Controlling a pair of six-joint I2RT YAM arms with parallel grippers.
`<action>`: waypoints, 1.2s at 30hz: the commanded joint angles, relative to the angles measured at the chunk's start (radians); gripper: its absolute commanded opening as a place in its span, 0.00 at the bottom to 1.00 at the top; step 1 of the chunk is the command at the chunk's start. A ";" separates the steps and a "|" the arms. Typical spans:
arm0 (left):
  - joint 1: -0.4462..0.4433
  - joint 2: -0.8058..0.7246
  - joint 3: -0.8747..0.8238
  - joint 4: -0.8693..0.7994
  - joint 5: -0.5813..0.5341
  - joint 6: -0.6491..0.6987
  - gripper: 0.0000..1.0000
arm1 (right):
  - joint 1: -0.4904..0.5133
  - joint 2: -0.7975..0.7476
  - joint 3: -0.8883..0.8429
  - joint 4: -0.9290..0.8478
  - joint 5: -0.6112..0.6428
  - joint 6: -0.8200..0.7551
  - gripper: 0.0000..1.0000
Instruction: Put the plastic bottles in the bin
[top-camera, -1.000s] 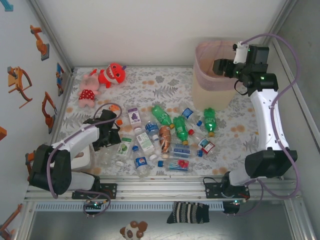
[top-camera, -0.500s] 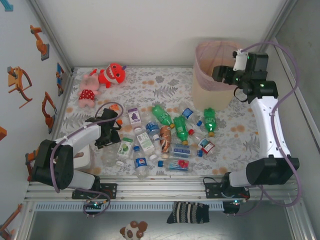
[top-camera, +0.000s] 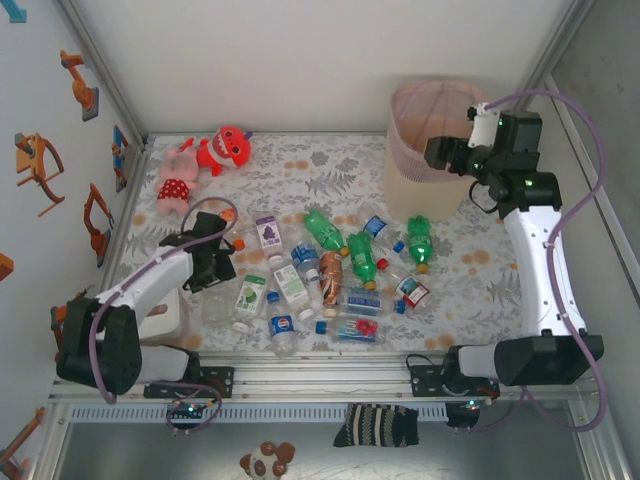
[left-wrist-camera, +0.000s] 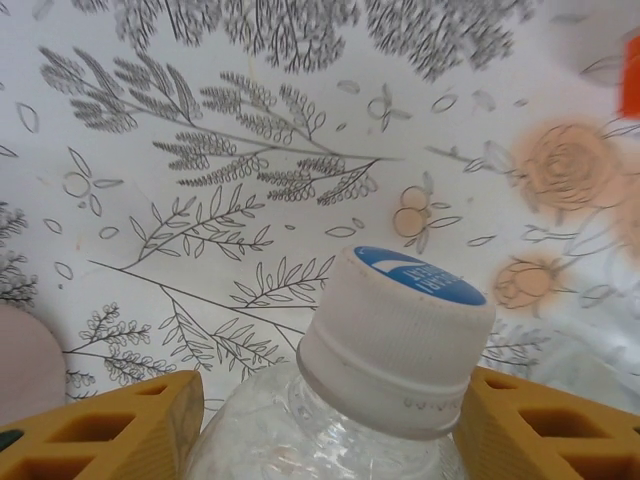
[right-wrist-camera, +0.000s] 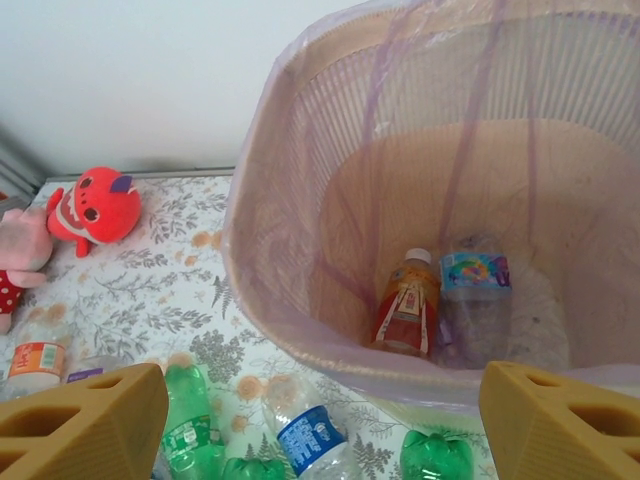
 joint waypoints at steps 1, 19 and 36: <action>0.007 -0.089 0.052 -0.047 0.027 0.042 0.58 | 0.028 -0.043 -0.028 0.005 -0.026 0.019 0.80; 0.006 -0.529 0.095 0.444 0.618 0.106 0.53 | 0.383 -0.141 -0.253 0.372 -0.186 0.045 0.80; -0.018 -0.500 0.206 0.882 0.905 -0.069 0.50 | 0.754 0.003 -0.233 0.744 -0.409 0.045 0.86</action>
